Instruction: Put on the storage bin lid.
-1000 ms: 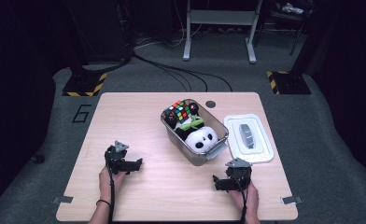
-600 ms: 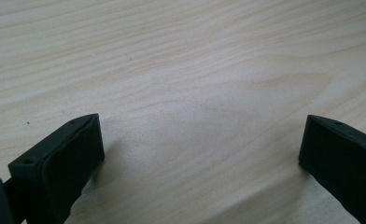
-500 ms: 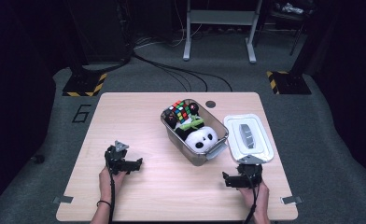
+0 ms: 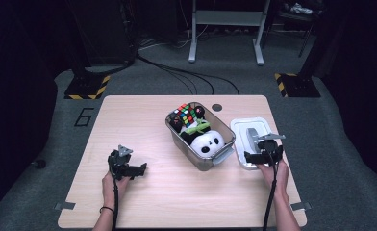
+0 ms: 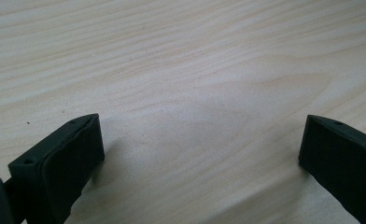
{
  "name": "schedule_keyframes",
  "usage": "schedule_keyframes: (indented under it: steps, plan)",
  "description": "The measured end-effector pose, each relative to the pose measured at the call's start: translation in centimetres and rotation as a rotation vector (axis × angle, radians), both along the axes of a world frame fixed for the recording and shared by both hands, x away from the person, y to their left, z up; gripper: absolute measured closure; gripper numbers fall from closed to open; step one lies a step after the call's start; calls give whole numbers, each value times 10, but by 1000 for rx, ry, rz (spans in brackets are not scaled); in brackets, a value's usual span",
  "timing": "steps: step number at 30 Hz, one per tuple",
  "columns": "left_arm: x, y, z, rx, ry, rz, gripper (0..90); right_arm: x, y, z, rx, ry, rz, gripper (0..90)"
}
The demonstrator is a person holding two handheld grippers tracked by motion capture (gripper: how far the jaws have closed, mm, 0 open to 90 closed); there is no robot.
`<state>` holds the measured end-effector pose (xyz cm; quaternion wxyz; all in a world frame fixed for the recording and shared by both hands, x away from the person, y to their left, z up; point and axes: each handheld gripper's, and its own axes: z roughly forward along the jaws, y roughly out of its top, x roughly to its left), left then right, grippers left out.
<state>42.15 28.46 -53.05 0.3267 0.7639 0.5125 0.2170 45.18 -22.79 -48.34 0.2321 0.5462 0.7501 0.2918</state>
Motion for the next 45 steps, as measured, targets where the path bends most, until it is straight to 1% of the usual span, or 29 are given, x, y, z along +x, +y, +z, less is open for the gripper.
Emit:
schedule_keyframes:
  steps: [2,3,5,6,7,8,10,13,14,16,17,18,20,21,22,23,24,26,29,36,40,42,43,45]
  plan:
    - [0,0,0,0,1,0,0,12,-2,0,3,-6,-4,135]
    - [0,0,0,0,0,0,0,16,-1,2,0,-3,-6,146]
    - [0,0,0,0,0,1,0,26,-1,4,8,-13,-13,233]
    - [0,0,0,0,0,1,0,30,-1,4,10,-11,-14,252]
    - [0,0,0,1,0,0,0,34,-1,4,16,-8,-18,275]
    - [0,0,0,1,0,0,0,39,0,3,4,-4,-9,310]
    - [0,0,0,1,0,0,0,46,2,0,-11,21,1,354]
    - [0,0,0,0,0,1,0,52,2,-2,-19,41,-6,432]
    - [0,0,0,0,0,1,0,53,1,-2,-14,35,-13,486]
    - [0,0,0,0,0,1,0,54,0,-2,-32,28,-11,542]
    - [0,0,0,0,0,1,0,54,0,-2,-36,23,-12,595]
    - [0,0,0,0,0,1,0,54,-1,-1,-36,28,-12,620]
    - [0,0,0,0,0,2,0,54,-1,-1,-29,23,-17,629]
    - [0,0,0,0,0,2,0,53,-2,-1,-34,24,-11,635]
    - [0,0,0,1,0,1,0,53,-1,-1,-27,29,-10,646]
    - [0,0,0,1,0,1,0,53,-1,-1,-30,30,-6,658]
    - [0,1,1,11,6,-7,0,53,-1,0,-33,29,1,662]
    - [0,1,1,12,9,-9,0,53,1,0,-44,30,13,663]
    - [0,1,1,13,16,-9,0,51,2,4,-57,21,35,665]
    - [0,1,1,13,13,-10,0,45,0,12,-43,13,50,666]
    - [0,1,1,13,14,-9,0,42,-2,17,-55,7,65,667]
    - [0,1,1,13,14,-9,0,39,-3,21,-57,14,66,667]
    - [0,1,1,13,14,-9,0,38,-4,22,-64,5,75,667]
    - [0,1,1,13,14,-9,0,37,-7,24,-65,3,76,667]
